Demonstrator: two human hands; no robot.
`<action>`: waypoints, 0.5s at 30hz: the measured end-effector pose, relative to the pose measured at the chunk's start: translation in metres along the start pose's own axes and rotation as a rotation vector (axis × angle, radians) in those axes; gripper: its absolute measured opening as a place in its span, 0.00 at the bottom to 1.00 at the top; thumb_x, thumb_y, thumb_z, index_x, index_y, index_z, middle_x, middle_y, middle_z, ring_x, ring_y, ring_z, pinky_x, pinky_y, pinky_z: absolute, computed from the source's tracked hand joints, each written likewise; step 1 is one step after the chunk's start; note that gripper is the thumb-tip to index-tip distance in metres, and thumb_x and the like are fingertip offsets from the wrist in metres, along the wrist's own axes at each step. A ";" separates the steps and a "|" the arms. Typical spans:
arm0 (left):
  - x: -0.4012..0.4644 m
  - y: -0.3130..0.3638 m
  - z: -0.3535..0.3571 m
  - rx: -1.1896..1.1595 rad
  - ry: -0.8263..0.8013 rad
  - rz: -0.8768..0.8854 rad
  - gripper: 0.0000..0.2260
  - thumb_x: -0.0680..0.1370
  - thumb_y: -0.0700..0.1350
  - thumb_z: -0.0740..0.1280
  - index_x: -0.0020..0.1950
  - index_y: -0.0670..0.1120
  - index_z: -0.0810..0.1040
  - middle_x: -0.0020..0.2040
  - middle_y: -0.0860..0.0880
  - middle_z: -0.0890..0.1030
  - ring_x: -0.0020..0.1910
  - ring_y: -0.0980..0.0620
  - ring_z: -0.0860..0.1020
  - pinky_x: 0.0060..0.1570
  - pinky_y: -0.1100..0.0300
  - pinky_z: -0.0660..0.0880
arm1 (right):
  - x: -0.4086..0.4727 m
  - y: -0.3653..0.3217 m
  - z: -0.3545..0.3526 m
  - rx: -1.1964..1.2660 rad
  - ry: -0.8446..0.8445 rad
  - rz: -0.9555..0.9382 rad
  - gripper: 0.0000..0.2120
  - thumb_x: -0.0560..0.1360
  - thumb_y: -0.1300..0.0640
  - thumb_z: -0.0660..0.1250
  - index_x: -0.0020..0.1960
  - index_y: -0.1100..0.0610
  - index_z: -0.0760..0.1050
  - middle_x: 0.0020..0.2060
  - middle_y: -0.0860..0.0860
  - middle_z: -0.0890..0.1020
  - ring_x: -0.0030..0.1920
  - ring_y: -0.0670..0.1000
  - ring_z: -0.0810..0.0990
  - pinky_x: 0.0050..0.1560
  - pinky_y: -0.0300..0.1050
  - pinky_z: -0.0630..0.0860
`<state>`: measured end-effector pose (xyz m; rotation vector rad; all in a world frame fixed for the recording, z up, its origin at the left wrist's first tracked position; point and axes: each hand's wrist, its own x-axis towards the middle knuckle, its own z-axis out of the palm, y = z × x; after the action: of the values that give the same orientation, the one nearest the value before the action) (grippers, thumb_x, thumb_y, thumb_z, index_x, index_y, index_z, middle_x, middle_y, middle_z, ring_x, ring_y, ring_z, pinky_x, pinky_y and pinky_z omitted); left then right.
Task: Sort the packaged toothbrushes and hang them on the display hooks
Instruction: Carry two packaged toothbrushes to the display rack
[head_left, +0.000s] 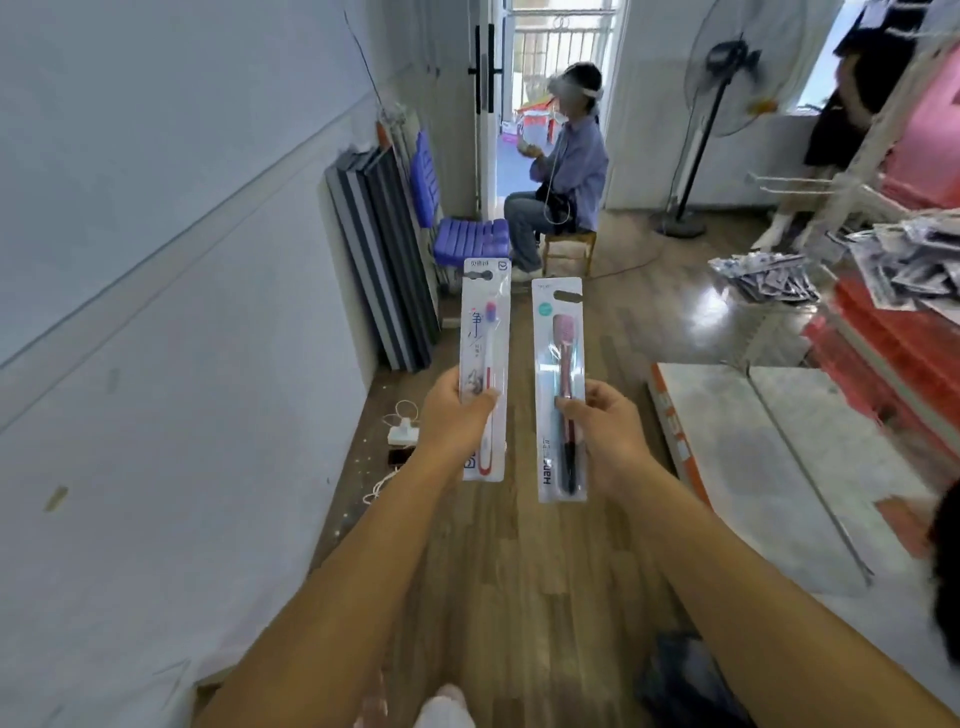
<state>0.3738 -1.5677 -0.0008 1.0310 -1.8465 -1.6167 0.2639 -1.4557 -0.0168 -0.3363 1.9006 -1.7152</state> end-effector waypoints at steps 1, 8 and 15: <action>0.020 0.004 0.001 -0.001 -0.024 0.004 0.12 0.79 0.45 0.66 0.61 0.50 0.73 0.54 0.50 0.80 0.50 0.51 0.81 0.51 0.52 0.80 | 0.016 -0.006 0.003 0.012 0.020 0.002 0.05 0.76 0.56 0.67 0.52 0.52 0.76 0.47 0.53 0.83 0.47 0.54 0.83 0.48 0.53 0.81; 0.146 0.032 0.022 0.025 -0.192 0.026 0.11 0.78 0.45 0.67 0.60 0.51 0.74 0.55 0.49 0.82 0.52 0.50 0.81 0.55 0.46 0.78 | 0.116 -0.046 0.023 0.071 0.183 -0.019 0.02 0.77 0.56 0.67 0.50 0.52 0.75 0.44 0.50 0.83 0.39 0.49 0.85 0.36 0.43 0.80; 0.230 0.053 0.072 0.017 -0.322 0.044 0.09 0.79 0.48 0.66 0.59 0.51 0.73 0.53 0.48 0.82 0.49 0.50 0.83 0.52 0.46 0.80 | 0.188 -0.064 0.001 0.153 0.291 -0.031 0.06 0.77 0.56 0.66 0.53 0.56 0.76 0.45 0.51 0.83 0.40 0.49 0.84 0.44 0.47 0.82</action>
<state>0.1674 -1.7036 0.0087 0.7643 -2.0731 -1.8289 0.1004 -1.5661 0.0018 -0.0592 1.9534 -2.0061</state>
